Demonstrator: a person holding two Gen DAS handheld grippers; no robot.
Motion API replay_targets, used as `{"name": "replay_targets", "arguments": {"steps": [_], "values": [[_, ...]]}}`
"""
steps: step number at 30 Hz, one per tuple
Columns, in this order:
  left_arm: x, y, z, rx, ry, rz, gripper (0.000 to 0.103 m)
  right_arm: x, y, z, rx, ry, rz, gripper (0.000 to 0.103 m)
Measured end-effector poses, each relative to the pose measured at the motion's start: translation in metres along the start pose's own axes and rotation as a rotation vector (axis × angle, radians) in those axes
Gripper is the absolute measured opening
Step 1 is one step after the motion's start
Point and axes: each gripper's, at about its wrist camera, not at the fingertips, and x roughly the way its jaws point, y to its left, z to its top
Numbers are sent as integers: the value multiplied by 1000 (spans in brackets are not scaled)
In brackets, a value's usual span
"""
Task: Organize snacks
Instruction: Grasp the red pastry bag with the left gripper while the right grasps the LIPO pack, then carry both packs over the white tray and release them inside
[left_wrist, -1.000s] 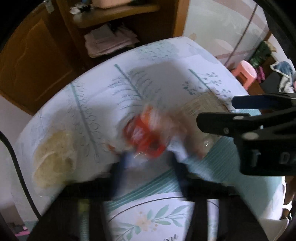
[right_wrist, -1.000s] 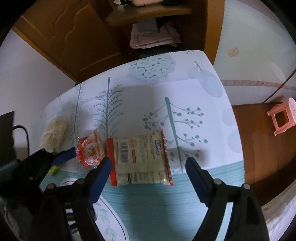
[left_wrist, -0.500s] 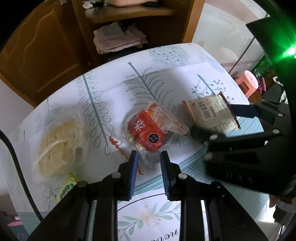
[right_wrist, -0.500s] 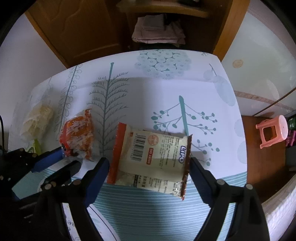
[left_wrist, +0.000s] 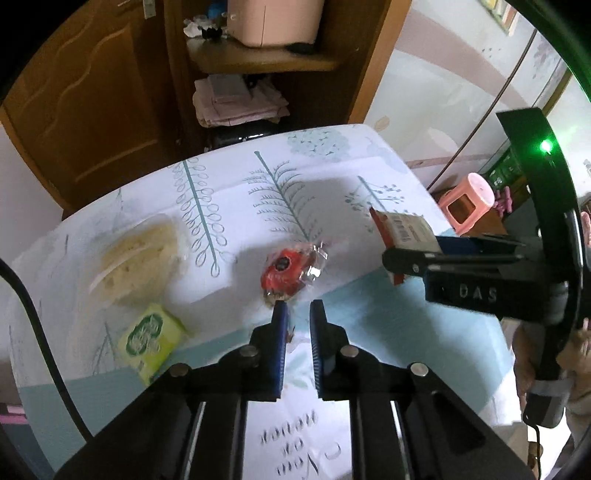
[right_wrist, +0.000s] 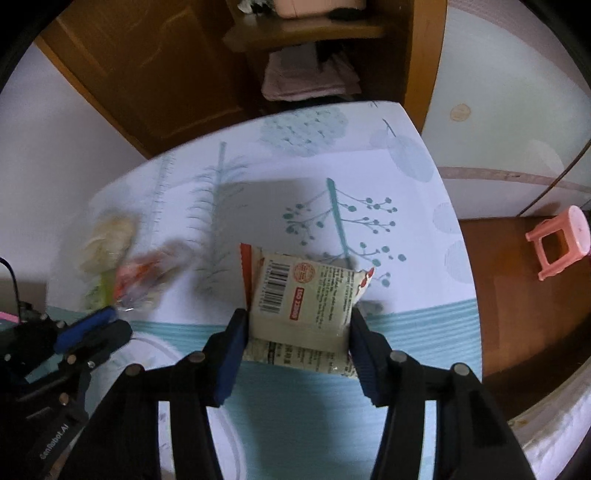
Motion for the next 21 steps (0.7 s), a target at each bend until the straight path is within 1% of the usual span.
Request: {"name": "replay_targets", "arguments": {"steps": [2, 6, 10, 16, 21], "values": [[-11, -3, -8, 5, -8, -4, 9, -10, 3, -3, 1, -9, 25, 53], [-27, -9, -18, 20, -18, 15, 7, -24, 13, -10, -13, -14, 65, 53], [-48, -15, -27, 6, -43, 15, 7, -39, 20, -15, -28, -21, 100, 53], [-100, -31, -40, 19, -109, 22, 7, -83, 29, -36, -55, -50, 161, 53], [-156, -51, -56, 20, -168, 10, 7, -129, 38, -61, -81, -90, 230, 53]]}}
